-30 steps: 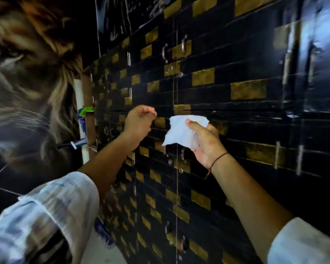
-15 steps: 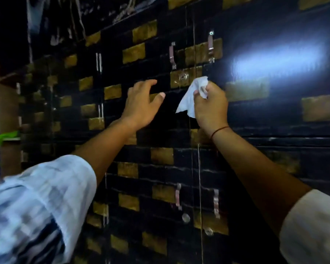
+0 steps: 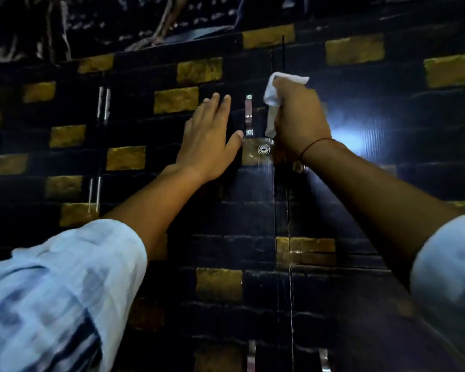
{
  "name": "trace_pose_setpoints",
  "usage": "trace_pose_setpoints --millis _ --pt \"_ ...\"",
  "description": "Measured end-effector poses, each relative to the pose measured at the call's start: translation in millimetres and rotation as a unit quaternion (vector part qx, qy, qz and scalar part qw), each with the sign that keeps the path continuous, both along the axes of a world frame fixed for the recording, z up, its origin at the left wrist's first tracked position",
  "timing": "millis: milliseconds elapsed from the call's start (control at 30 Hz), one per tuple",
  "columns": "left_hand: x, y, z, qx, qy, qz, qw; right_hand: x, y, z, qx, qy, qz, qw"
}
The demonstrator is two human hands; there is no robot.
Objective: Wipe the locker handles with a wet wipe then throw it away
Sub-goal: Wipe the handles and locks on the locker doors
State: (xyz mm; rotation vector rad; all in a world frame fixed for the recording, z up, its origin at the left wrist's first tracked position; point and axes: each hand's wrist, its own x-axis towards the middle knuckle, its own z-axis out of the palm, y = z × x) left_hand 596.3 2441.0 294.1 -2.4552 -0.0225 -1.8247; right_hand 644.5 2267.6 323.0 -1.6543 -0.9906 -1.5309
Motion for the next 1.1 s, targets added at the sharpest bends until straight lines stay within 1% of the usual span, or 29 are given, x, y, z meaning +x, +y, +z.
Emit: trace_pose_setpoints --millis 67,100,200,267,333,467,500,567,633,667,700,767,833,1000,1067,1100 --pt "6 3 8 0.018 -0.006 -0.002 1.0 -3 5 11 -0.06 0.013 -0.055 0.997" --pt "9 4 12 0.026 -0.009 -0.004 1.0 -4 10 16 -0.089 0.018 -0.064 0.994" --pt "19 11 18 0.05 -0.015 0.003 0.999 1 31 28 -0.163 0.037 -0.05 0.985" --pt "26 21 19 0.062 -0.021 0.008 0.998 6 47 35 -0.185 0.061 -0.052 0.979" --pt "32 31 17 0.063 -0.023 0.006 0.998 10 54 36 -0.18 0.065 -0.064 0.979" --pt "43 43 11 0.083 -0.042 0.015 0.996 21 52 11 -0.199 -0.043 -0.124 0.971" --pt "44 45 10 0.086 -0.044 0.011 0.995 20 51 5 -0.198 -0.055 -0.134 0.97" --pt "44 48 10 0.094 -0.046 0.004 0.994 10 51 4 -0.163 -0.046 -0.103 0.98" --pt "43 52 10 0.105 -0.047 0.008 0.993 1 50 15 -0.083 0.014 -0.019 0.996" --pt "44 54 10 0.11 -0.049 0.011 0.993 1 49 23 -0.046 0.036 0.01 0.998" --pt "44 54 10 0.113 -0.051 0.013 0.992 3 49 31 -0.033 0.034 0.001 0.999" --pt "46 55 9 0.114 -0.055 0.016 0.992 9 49 38 -0.037 0.011 -0.037 0.999" --pt "46 54 8 0.112 -0.056 0.02 0.992 17 48 40 -0.031 0.005 -0.028 0.999" --pt "48 55 6 0.118 -0.065 0.038 0.99 22 45 29 0.006 0.073 0.077 0.994" --pt "48 54 5 0.119 -0.067 0.045 0.99 24 47 34 0.044 0.118 0.117 0.985" --pt "48 54 5 0.12 -0.067 0.046 0.989 27 48 39 0.062 0.154 0.154 0.974"
